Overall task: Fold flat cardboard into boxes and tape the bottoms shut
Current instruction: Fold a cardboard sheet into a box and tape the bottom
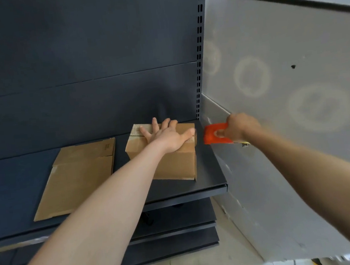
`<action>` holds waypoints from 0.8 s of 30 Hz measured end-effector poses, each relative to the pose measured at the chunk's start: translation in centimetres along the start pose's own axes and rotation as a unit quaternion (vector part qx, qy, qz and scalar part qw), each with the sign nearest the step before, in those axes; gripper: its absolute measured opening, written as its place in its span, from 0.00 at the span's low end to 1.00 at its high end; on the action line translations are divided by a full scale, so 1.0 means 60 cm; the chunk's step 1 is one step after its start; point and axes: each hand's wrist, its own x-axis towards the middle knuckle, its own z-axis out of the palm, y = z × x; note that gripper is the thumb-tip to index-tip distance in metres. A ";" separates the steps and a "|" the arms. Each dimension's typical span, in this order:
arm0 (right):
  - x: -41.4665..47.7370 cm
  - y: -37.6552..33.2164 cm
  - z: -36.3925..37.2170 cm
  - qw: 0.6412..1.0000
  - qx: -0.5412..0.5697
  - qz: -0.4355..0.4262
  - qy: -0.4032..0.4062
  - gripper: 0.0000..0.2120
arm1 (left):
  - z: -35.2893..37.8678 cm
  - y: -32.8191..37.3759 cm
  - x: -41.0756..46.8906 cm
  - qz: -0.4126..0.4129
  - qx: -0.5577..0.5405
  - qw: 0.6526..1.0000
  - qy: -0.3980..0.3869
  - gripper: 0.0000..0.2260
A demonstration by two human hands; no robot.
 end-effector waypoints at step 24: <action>0.044 -0.122 0.044 0.905 0.398 0.060 0.139 0.12 | -0.001 -0.088 -0.007 0.022 -0.331 0.939 0.093 0.15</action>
